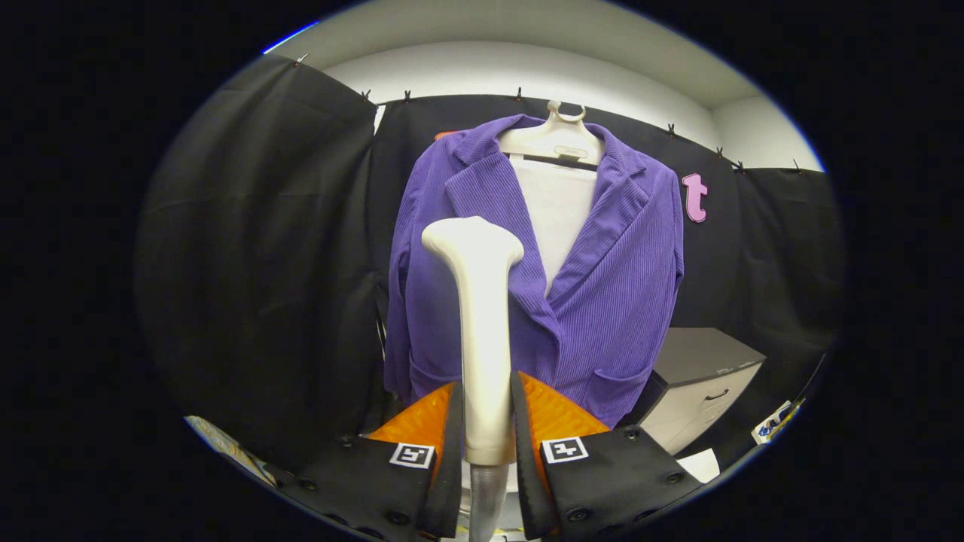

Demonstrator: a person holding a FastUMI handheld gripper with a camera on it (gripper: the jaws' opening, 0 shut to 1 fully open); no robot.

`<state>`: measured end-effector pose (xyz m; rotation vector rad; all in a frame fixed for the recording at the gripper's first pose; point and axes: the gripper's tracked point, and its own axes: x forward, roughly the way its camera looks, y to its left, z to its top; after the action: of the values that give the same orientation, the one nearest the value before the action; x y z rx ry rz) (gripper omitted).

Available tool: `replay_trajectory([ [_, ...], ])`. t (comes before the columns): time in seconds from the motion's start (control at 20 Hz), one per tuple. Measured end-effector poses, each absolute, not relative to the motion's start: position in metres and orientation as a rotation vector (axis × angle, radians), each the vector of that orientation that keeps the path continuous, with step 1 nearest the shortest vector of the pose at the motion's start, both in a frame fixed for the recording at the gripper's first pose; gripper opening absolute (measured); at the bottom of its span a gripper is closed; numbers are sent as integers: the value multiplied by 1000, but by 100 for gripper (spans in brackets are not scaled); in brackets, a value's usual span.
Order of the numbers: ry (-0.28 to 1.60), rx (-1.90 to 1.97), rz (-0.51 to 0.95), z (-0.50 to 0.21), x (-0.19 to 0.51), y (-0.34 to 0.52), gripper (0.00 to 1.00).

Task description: Iron the clothes twice with a garment steamer, once on the left side and once on the right side.

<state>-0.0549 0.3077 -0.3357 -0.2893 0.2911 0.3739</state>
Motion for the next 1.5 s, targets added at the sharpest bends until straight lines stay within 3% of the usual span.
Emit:
replay_trajectory([
  [1.5,579,-405,417,-501,-112,238,39],
])
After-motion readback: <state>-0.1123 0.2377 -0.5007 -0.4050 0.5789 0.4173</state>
